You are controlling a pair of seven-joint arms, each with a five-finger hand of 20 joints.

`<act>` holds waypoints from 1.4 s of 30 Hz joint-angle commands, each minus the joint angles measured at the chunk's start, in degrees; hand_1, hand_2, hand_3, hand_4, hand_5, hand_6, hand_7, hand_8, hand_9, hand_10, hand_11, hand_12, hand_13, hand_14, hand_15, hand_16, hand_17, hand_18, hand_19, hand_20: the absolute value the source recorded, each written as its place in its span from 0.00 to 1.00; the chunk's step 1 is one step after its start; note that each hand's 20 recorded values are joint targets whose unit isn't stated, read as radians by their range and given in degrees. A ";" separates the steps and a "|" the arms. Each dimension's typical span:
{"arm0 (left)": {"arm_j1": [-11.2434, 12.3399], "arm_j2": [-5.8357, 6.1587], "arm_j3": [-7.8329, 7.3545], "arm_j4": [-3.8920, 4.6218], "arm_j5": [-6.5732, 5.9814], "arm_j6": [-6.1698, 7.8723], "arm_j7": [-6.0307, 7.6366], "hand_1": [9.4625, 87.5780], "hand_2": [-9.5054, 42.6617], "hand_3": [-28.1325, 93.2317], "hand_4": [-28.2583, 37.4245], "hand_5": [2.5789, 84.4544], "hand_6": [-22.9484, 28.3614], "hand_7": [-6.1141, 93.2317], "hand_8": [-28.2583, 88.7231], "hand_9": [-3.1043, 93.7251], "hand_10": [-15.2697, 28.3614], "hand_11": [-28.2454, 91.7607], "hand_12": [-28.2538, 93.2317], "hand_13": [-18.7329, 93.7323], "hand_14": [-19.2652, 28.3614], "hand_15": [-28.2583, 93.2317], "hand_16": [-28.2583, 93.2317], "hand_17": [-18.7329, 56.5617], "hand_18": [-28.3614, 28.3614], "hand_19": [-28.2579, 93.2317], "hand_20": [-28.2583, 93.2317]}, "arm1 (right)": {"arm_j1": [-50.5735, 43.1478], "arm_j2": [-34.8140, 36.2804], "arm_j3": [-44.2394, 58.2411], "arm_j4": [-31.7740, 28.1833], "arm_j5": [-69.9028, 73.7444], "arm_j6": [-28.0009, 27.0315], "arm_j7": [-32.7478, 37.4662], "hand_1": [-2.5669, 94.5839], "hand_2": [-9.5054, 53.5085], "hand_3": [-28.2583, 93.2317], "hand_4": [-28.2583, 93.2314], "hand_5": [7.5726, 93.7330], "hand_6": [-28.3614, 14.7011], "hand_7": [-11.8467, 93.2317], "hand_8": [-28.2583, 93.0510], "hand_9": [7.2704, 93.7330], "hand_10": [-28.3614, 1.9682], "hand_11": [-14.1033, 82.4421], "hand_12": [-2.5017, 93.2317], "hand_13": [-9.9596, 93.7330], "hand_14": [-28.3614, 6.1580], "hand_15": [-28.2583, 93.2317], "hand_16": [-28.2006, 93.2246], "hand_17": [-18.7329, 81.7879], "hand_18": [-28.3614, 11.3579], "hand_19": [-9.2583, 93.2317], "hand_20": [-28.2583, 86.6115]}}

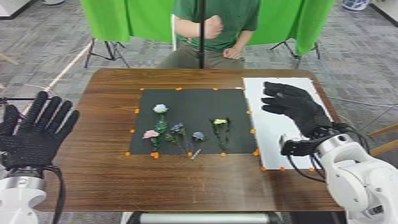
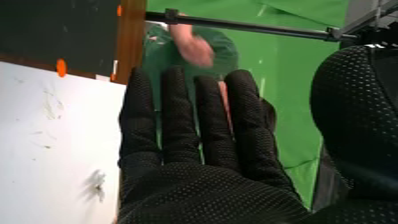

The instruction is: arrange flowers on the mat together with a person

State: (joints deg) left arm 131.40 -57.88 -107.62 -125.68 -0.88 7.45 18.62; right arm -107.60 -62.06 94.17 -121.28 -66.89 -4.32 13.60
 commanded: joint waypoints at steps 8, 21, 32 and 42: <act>0.61 -0.46 0.44 0.03 -0.16 0.13 -0.76 0.20 0.39 0.82 0.00 0.47 0.58 0.12 0.18 0.43 0.70 0.37 0.31 0.42 0.73 0.46 0.19 0.20 0.74 0.48 0.33 | -3.26 -2.08 3.11 -1.30 1.03 -3.88 -0.54 0.34 0.06 0.88 0.03 0.39 0.63 0.27 0.13 0.38 0.62 0.21 0.16 0.43 0.56 0.39 0.34 0.36 0.35 0.47 0.37; -0.92 -0.60 0.89 1.10 0.46 -0.07 -2.77 0.20 0.39 0.82 0.00 0.47 0.58 0.12 0.18 0.43 0.69 0.37 0.31 0.42 0.73 0.46 0.19 0.20 0.74 0.48 0.33 | -2.57 -1.08 1.01 -1.42 1.10 -0.76 -0.80 0.34 0.06 0.88 0.03 0.39 0.63 0.28 0.13 0.38 0.62 0.22 0.16 0.44 0.56 0.39 0.34 0.36 0.35 0.47 0.38; -0.13 -0.88 -0.05 0.74 0.43 0.56 -2.39 0.20 0.39 0.82 0.00 0.47 0.58 0.12 0.18 0.43 0.69 0.36 0.31 0.42 0.73 0.46 0.19 0.20 0.74 0.48 0.33 | 0.47 0.60 -3.44 -0.26 1.25 2.34 -0.37 0.34 0.06 0.88 0.02 0.39 0.63 0.28 0.13 0.38 0.62 0.22 0.16 0.44 0.56 0.39 0.34 0.36 0.35 0.47 0.38; -0.34 -0.67 0.19 0.80 0.31 0.21 -2.43 0.20 0.39 0.82 0.00 0.47 0.58 0.12 0.18 0.43 0.69 0.36 0.31 0.42 0.73 0.46 0.19 0.20 0.74 0.48 0.33 | 0.04 0.54 -2.71 -0.43 1.36 2.35 -0.42 0.34 0.06 0.88 0.02 0.39 0.63 0.28 0.12 0.38 0.62 0.22 0.16 0.44 0.56 0.39 0.34 0.36 0.35 0.47 0.38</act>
State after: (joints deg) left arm 130.53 -58.16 -107.44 -125.13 -0.69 7.46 16.58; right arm -106.98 -61.63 90.67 -121.57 -65.55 -1.73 13.47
